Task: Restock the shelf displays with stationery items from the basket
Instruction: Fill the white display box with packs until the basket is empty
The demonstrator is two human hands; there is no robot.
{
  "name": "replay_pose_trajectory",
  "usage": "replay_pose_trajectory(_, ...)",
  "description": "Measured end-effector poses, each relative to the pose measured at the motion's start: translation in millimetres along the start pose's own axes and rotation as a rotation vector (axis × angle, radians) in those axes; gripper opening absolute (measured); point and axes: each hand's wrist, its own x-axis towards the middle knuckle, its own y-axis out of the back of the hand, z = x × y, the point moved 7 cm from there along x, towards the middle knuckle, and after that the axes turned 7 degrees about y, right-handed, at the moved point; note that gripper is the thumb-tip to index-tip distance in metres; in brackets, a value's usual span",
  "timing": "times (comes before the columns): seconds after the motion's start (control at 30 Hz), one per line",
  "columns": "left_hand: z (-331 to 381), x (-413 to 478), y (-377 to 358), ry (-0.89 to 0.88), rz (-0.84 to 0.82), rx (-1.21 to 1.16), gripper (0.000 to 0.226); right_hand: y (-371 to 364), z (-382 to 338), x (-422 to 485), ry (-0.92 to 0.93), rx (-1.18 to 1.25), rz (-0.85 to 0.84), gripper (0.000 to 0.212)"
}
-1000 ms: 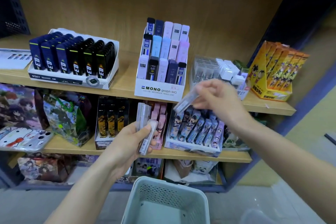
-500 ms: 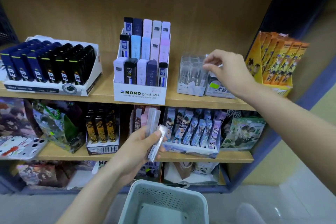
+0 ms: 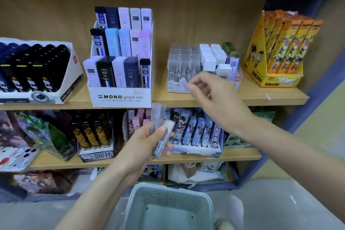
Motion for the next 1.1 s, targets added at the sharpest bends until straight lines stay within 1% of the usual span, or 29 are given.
replay_pose_trajectory(0.07, -1, 2, -7, -0.009, -0.022, 0.021, 0.019, -27, 6, -20, -0.149, 0.114, -0.192, 0.014)
replay_pose_trajectory(0.13, -4, 2, -13, -0.008, -0.032, 0.051, 0.018, -48, 12, -36, -0.266, 0.238, -0.302, 0.014)
replay_pose_trajectory(0.23, -11, 3, -17, 0.026, -0.042, 0.077, 0.022, -58, 16, -47, -0.384, 0.443, -0.295, 0.004)
replay_pose_trajectory(0.3, -13, 2, -17, 0.026, -0.040, 0.060, 0.026, -58, 18, -49, -0.442, 0.541, -0.301, 0.003)
replay_pose_trajectory(0.37, -12, 2, -13, 0.029, -0.020, -0.009, 0.026, -50, 18, -45, -0.454, 0.593, -0.284, 0.002)
replay_pose_trajectory(0.43, -10, 4, -6, 0.037, 0.010, -0.058, 0.023, -27, 18, -34, -0.404, 0.508, -0.194, 0.003)
replay_pose_trajectory(0.53, -9, 5, 1, 0.043, 0.047, 0.047, 0.023, 25, 10, -7, -0.199, 0.346, 0.085, 0.007)
replay_pose_trajectory(0.6, -9, 5, 1, 0.039, 0.039, 0.114, 0.019, 53, 4, 8, -0.053, 0.194, 0.265, 0.007)
replay_pose_trajectory(0.63, -10, 5, 0, 0.039, 0.032, 0.129, 0.016, 62, 3, 14, -0.004, 0.125, 0.319, 0.006)
replay_pose_trajectory(0.7, -10, 4, -3, 0.044, 0.016, 0.138, 0.017, 69, 6, 27, 0.047, 0.039, 0.367, 0.004)
replay_pose_trajectory(0.77, -9, 6, -5, 0.046, -0.008, 0.139, 0.018, 69, 10, 37, 0.064, -0.016, 0.365, 0.004)
replay_pose_trajectory(0.83, -5, 7, -8, 0.029, -0.025, 0.129, 0.016, 63, 13, 44, 0.072, -0.037, 0.323, 0.005)
replay_pose_trajectory(0.93, 5, 9, -13, -0.018, -0.040, 0.099, 0.015, 50, 12, 54, 0.104, -0.091, 0.200, 0.007)
replay_pose_trajectory(1.03, 14, 9, -15, -0.057, -0.049, 0.100, 0.016, 37, 12, 60, 0.101, -0.215, 0.049, 0.014)
replay_pose_trajectory(1.1, 18, 8, -16, -0.085, -0.054, 0.115, 0.014, 32, 11, 61, 0.101, -0.283, 0.018, 0.020)
